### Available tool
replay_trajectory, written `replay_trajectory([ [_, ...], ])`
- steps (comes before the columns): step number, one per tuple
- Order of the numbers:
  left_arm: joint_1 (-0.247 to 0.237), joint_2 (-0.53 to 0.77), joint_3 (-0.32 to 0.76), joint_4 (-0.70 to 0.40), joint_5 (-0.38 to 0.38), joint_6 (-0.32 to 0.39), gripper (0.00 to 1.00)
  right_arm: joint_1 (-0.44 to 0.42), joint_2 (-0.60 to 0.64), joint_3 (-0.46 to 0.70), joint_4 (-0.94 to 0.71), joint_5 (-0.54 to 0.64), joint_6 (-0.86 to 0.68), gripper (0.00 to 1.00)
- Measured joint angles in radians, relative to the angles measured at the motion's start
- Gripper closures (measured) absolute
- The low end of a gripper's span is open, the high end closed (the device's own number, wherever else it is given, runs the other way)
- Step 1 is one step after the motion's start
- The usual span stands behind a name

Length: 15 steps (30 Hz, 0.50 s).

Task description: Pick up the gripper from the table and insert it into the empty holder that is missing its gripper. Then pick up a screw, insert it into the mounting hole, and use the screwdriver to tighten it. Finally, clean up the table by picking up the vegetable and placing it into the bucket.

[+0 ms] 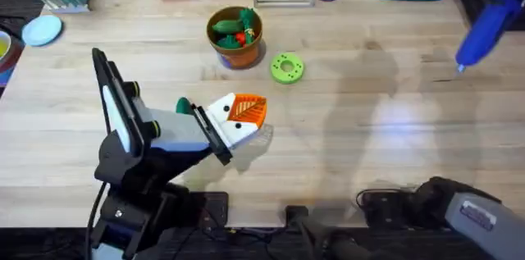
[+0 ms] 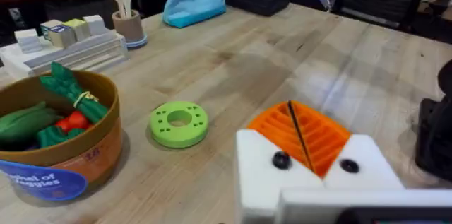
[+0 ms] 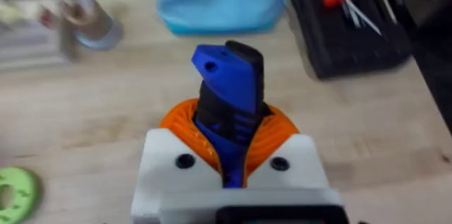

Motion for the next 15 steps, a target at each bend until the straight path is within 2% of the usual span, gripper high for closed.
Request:
replay_trajectory([
  [3,0.000,0.000,0.000,0.000,0.000,0.000,0.993,0.095,-0.108,-0.085,0.126,-0.018,0.060,0.903],
  [8,0.000,0.000,0.000,0.000,-0.006,0.000,0.993,0.335,-0.224,-0.262,0.439,-0.039,0.156,0.903],
  [12,0.000,0.000,0.000,0.001,-0.016,0.000,0.993,0.540,-0.222,-0.359,0.717,-0.100,0.199,0.903],
  [15,0.000,0.000,0.000,0.001,-0.020,0.000,0.993,0.695,-0.177,-0.376,0.914,-0.151,0.215,0.903],
])
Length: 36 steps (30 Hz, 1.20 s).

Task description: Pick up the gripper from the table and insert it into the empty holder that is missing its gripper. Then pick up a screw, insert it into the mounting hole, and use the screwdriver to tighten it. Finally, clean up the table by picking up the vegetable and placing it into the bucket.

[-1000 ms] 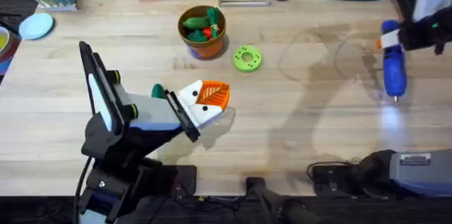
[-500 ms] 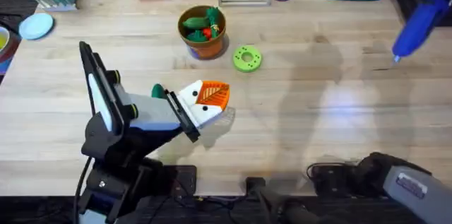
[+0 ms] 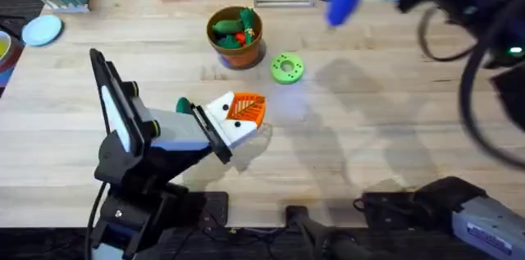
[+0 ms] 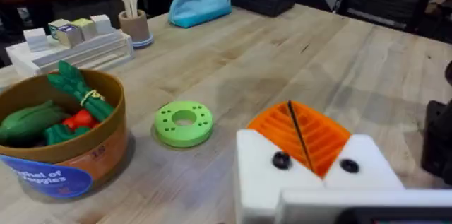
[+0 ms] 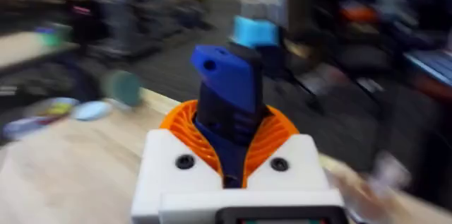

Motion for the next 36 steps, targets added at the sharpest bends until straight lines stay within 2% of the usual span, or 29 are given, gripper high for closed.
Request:
replay_trajectory([
  [5,0.000,0.000,0.000,0.000,-0.002,0.000,0.993,0.208,0.066,0.000,0.240,-0.054,0.016,0.903],
  [9,0.000,0.000,0.000,0.000,-0.003,0.000,0.993,0.308,0.111,0.000,0.377,-0.088,0.057,0.903],
  [12,0.000,0.000,0.000,0.000,-0.003,0.000,0.993,0.358,0.141,0.000,0.423,-0.135,0.086,0.903],
  [19,0.000,0.000,0.000,0.000,-0.003,0.000,0.993,0.421,0.204,0.000,0.421,-0.225,0.111,0.903],
  [36,0.000,0.000,0.000,0.000,-0.003,0.000,0.993,0.476,0.268,0.000,0.435,-0.248,0.163,0.903],
])
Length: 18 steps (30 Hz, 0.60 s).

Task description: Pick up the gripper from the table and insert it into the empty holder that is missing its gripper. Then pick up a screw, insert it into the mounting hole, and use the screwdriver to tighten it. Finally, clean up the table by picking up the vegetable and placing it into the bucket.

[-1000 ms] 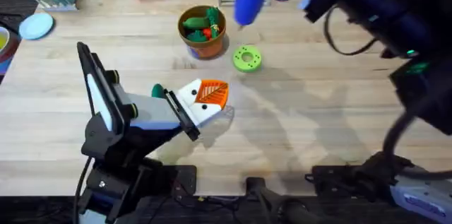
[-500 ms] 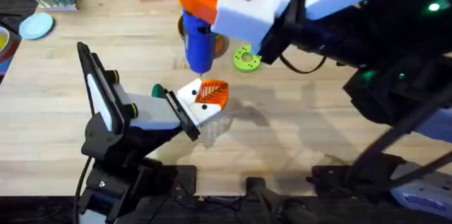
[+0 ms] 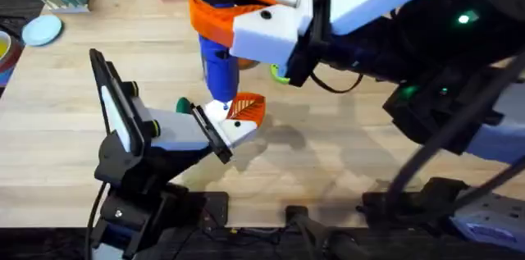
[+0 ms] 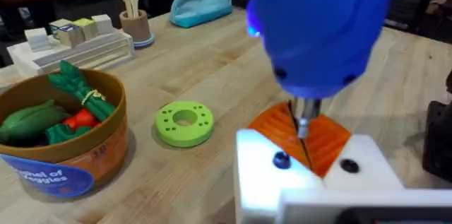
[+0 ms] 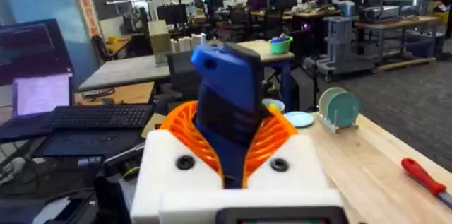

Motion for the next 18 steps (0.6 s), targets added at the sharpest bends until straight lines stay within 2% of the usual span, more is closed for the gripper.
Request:
replay_trajectory([
  [18,0.000,0.000,0.000,0.000,0.000,0.000,0.993,0.023,0.030,0.000,0.010,0.000,-0.035,0.903],
])
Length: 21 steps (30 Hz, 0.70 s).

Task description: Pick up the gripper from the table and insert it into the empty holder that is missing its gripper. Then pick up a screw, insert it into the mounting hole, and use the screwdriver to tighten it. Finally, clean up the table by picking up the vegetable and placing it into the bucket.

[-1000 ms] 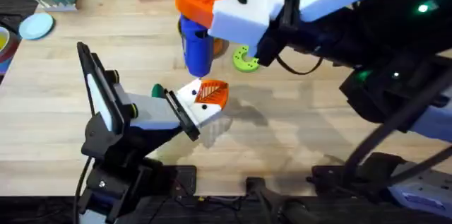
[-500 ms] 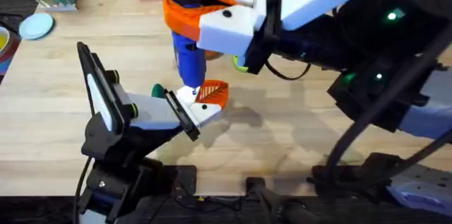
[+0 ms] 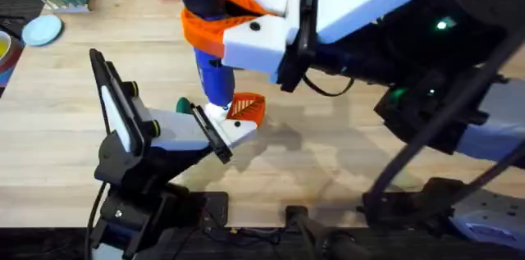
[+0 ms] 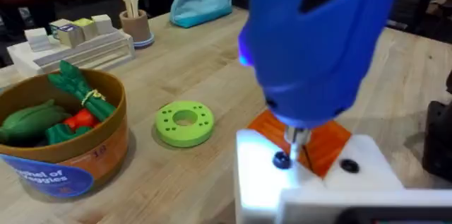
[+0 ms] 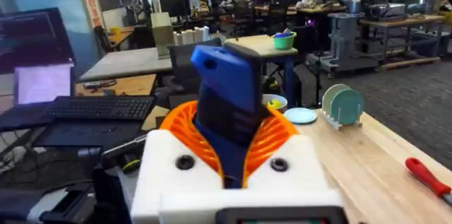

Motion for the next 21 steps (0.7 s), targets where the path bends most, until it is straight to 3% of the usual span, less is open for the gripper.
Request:
replay_trajectory([
  [21,0.000,0.000,0.000,0.000,0.000,0.000,0.993,0.000,0.018,0.000,-0.009,0.001,-0.031,0.903],
])
